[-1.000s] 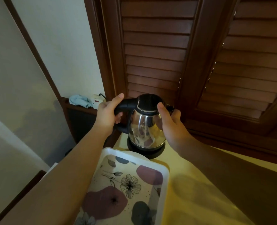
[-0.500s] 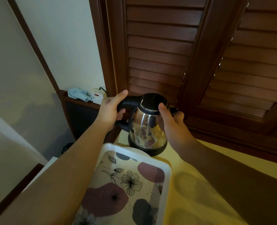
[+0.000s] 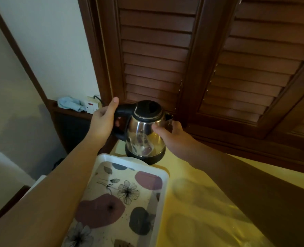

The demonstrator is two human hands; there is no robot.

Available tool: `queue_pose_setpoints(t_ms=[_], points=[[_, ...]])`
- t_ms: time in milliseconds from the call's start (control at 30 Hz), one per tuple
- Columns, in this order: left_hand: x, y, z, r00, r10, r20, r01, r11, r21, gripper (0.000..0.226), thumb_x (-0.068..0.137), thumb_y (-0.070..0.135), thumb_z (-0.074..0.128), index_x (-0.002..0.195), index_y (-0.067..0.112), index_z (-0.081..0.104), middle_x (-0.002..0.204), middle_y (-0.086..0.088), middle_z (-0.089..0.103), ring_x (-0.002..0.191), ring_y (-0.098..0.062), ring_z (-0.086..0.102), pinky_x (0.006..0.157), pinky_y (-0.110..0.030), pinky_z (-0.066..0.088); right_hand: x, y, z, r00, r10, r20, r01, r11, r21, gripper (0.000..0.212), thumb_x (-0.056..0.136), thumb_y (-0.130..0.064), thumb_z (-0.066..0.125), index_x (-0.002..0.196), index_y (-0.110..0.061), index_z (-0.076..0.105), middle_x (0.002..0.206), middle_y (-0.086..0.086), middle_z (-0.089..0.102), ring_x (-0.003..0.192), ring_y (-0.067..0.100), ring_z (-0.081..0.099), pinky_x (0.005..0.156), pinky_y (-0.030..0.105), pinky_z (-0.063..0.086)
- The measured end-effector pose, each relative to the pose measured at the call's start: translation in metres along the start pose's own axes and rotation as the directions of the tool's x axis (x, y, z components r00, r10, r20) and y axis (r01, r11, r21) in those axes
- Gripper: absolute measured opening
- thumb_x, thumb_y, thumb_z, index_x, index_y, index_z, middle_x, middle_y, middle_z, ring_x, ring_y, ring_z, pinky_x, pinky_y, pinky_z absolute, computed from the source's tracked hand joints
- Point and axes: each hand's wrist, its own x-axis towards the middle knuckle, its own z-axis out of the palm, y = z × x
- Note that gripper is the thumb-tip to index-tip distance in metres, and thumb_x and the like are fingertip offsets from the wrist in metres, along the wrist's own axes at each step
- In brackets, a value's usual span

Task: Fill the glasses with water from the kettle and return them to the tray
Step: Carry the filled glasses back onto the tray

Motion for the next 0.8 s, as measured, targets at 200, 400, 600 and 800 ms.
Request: queue_pose_setpoints(t_ms=[200, 400, 600, 800], points=[[-0.021, -0.006, -0.001, 0.999, 0.042, -0.023, -0.04, 0.997, 0.068, 0.051, 0.1, 0.069, 0.046, 0.124, 0.03, 0.069, 0.118, 0.003, 0.074, 0.116, -0.014, 0.067, 0.106, -0.041, 0.046, -0.056, 0.0, -0.042, 0.993, -0.105, 0.05, 0.116, 0.938, -0.328, 0.097, 0.096, -0.06, 0.066, 0.167, -0.034, 0.006, 0.169, 0.003, 0.03, 0.147, 0.026, 0.043, 0.1, 0.033, 0.037], [-0.055, -0.003, 0.003, 0.94, 0.267, -0.212, -0.147, 0.878, 0.455, 0.089, 0.085, 0.086, 0.05, 0.154, 0.03, 0.043, 0.153, -0.008, 0.051, 0.14, -0.026, 0.049, 0.112, -0.049, 0.044, -0.129, 0.01, -0.098, 0.964, -0.256, -0.069, 0.217, 0.91, -0.354, 0.081, 0.094, -0.059, 0.067, 0.162, -0.042, 0.025, 0.163, -0.007, 0.039, 0.132, 0.019, 0.057, 0.108, 0.036, 0.048], [-0.178, 0.019, 0.067, 0.891, 0.448, -0.073, -0.394, 0.844, 0.364, 0.075, 0.09, 0.069, 0.066, 0.153, 0.035, 0.043, 0.152, 0.006, 0.051, 0.137, -0.011, 0.052, 0.111, -0.042, 0.048, -0.214, 0.052, -0.153, 0.869, -0.407, -0.283, 0.274, 0.869, -0.411, 0.058, 0.092, -0.061, 0.06, 0.147, -0.048, 0.048, 0.138, -0.03, 0.054, 0.097, -0.016, 0.061, 0.077, 0.005, 0.042], [-0.302, 0.003, 0.15, 0.901, 0.385, 0.201, -0.427, 0.871, 0.243, 0.079, 0.086, 0.068, 0.068, 0.154, 0.04, 0.04, 0.147, 0.023, 0.054, 0.134, 0.006, 0.051, 0.104, -0.023, 0.044, -0.285, 0.133, -0.161, 0.761, -0.389, -0.52, 0.272, 0.918, -0.289, 0.054, 0.085, -0.062, 0.062, 0.137, -0.049, 0.057, 0.136, -0.037, 0.055, 0.084, -0.024, 0.058, 0.075, -0.001, 0.04]])
